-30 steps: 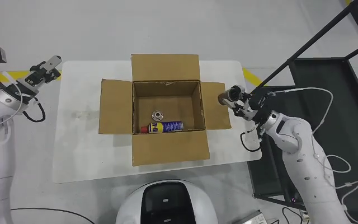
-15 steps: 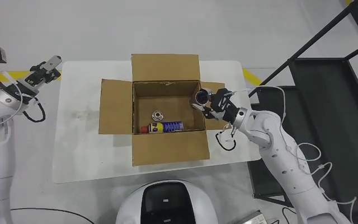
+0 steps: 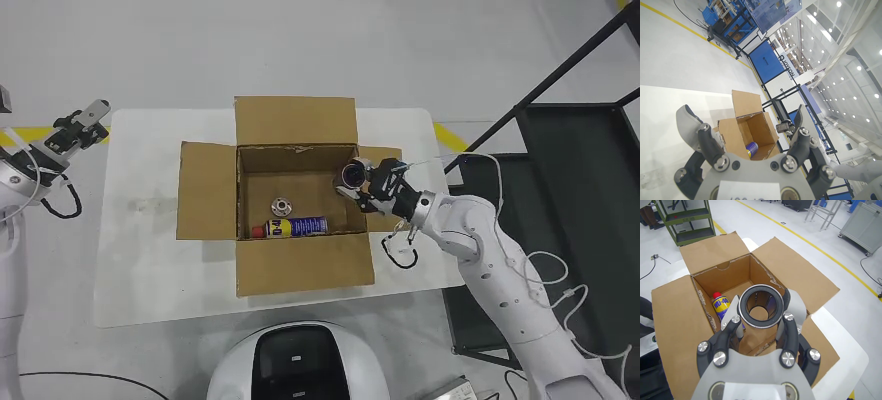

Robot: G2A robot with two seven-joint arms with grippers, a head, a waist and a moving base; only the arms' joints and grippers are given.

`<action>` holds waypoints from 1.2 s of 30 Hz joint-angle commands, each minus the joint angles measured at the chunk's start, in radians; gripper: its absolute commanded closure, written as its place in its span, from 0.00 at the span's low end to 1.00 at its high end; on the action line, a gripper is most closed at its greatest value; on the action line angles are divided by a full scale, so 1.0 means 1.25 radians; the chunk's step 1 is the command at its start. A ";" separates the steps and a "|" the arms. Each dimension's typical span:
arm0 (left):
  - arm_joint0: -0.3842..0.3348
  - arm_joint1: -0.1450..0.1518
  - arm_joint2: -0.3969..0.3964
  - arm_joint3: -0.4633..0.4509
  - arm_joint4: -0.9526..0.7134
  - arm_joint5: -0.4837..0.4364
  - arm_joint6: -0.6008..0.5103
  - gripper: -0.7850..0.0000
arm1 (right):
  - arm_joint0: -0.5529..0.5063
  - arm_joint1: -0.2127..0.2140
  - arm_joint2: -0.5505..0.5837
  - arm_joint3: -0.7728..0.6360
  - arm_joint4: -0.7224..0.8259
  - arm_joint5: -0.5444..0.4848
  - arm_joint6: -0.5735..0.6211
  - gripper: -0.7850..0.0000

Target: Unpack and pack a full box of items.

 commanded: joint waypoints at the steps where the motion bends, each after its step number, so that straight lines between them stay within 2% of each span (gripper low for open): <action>1: 0.000 0.000 0.000 0.000 0.000 0.000 0.000 0.00 | 0.076 -0.011 -0.059 0.054 -0.003 -0.016 0.028 1.00; 6: 0.000 0.000 0.000 0.000 0.000 0.000 0.000 0.00 | 0.247 -0.053 -0.204 0.210 0.005 -0.031 0.075 1.00; 10: 0.000 0.000 0.000 0.000 0.000 0.000 0.000 0.00 | 0.341 -0.089 -0.300 0.325 0.001 -0.023 0.097 1.00; 16: 0.000 0.000 0.000 0.000 0.000 0.000 0.000 0.00 | 0.410 -0.132 -0.391 0.458 -0.004 -0.012 0.111 1.00; 21: 0.000 0.000 0.000 0.000 0.000 0.000 0.000 0.00 | 0.445 -0.158 -0.429 0.512 -0.018 0.001 0.102 0.99; 22: 0.000 0.000 0.000 0.000 0.000 0.000 0.000 0.00 | 0.450 -0.162 -0.435 0.522 -0.021 0.005 0.106 0.81; 25: 0.000 0.000 0.000 0.000 0.000 0.000 0.000 0.00 | 0.465 -0.175 -0.456 0.546 -0.025 -0.004 0.118 0.53; 26: 0.000 0.000 0.000 0.000 0.000 0.000 0.000 0.00 | 0.470 -0.179 -0.461 0.555 -0.025 -0.004 0.120 0.23; 27: 0.000 0.000 0.000 0.000 0.000 0.000 0.000 0.00 | 0.474 -0.184 -0.466 0.564 -0.025 -0.005 0.119 0.00; 32: 0.007 0.000 0.005 -0.001 0.020 0.009 0.010 0.00 | 0.489 -0.200 -0.477 0.592 -0.013 -0.012 0.093 0.00; 36: 0.004 0.002 0.029 0.016 0.056 0.008 -0.017 0.00 | 0.484 -0.195 -0.455 0.560 -0.006 -0.048 0.038 0.00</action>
